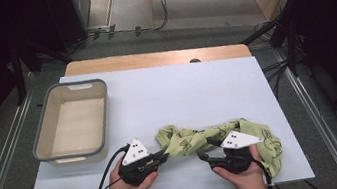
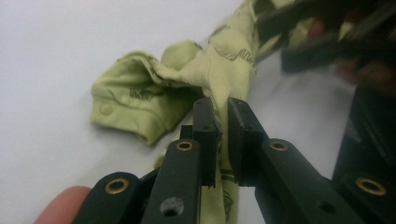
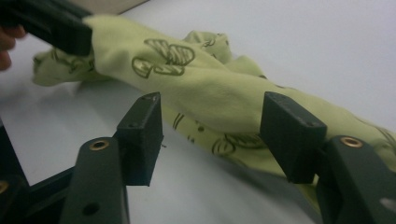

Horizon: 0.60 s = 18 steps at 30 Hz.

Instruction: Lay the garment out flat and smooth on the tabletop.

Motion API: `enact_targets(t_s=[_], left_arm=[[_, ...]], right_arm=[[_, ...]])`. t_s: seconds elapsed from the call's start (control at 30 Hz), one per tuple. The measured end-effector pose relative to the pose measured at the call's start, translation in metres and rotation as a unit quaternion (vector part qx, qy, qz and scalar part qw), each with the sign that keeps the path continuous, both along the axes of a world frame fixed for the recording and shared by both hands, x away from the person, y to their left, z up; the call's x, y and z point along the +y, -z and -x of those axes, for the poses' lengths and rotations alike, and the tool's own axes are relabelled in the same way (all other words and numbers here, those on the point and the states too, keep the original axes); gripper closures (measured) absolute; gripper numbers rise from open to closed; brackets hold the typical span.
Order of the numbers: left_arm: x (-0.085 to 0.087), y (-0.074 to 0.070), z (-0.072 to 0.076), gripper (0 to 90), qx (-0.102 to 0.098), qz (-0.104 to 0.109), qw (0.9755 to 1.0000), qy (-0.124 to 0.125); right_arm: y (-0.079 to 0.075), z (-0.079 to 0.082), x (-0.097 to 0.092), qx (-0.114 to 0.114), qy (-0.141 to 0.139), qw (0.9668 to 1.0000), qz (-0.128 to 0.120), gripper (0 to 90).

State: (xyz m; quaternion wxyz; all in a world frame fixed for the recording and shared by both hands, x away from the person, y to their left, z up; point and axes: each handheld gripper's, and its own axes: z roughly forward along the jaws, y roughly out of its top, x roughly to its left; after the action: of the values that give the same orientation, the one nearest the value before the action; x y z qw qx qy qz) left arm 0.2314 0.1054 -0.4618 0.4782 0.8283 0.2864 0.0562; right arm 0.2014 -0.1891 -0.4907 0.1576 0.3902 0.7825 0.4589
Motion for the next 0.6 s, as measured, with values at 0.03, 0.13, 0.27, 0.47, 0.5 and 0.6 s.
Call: enact_targets(t_s=[0.03,0.13,0.27,0.47,0.5,0.6], left_arm=[[0.001,-0.003,-0.002,82.5,-0.001,0.000,1.0000,0.000],[0.003,-0.013,-0.009,82.5,0.003,0.014,0.9999,0.004],[0.008,-0.023,-0.026,82.5,0.016,0.038,0.9991,-0.004],[0.008,-0.028,-0.052,79.4,0.031,0.047,0.9981,-0.025],[0.008,-0.028,-0.054,75.0,0.029,0.050,0.9978,-0.033],[0.010,-0.026,-0.058,59.2,0.024,0.053,0.9963,-0.063]], right_arm=[[-0.001,-0.002,0.005,-0.008,0.001,0.9999,0.010,34.1],[-0.006,-0.009,0.018,-0.049,0.016,0.9970,0.058,28.9],[-0.009,-0.022,0.029,-0.054,-0.009,0.9943,0.091,40.9],[-0.011,-0.049,0.024,-0.009,-0.012,0.9979,0.064,79.3],[-0.013,-0.055,0.020,-0.005,-0.006,0.9986,0.052,79.7],[-0.015,-0.075,0.004,0.028,0.016,0.9995,0.007,79.3]])
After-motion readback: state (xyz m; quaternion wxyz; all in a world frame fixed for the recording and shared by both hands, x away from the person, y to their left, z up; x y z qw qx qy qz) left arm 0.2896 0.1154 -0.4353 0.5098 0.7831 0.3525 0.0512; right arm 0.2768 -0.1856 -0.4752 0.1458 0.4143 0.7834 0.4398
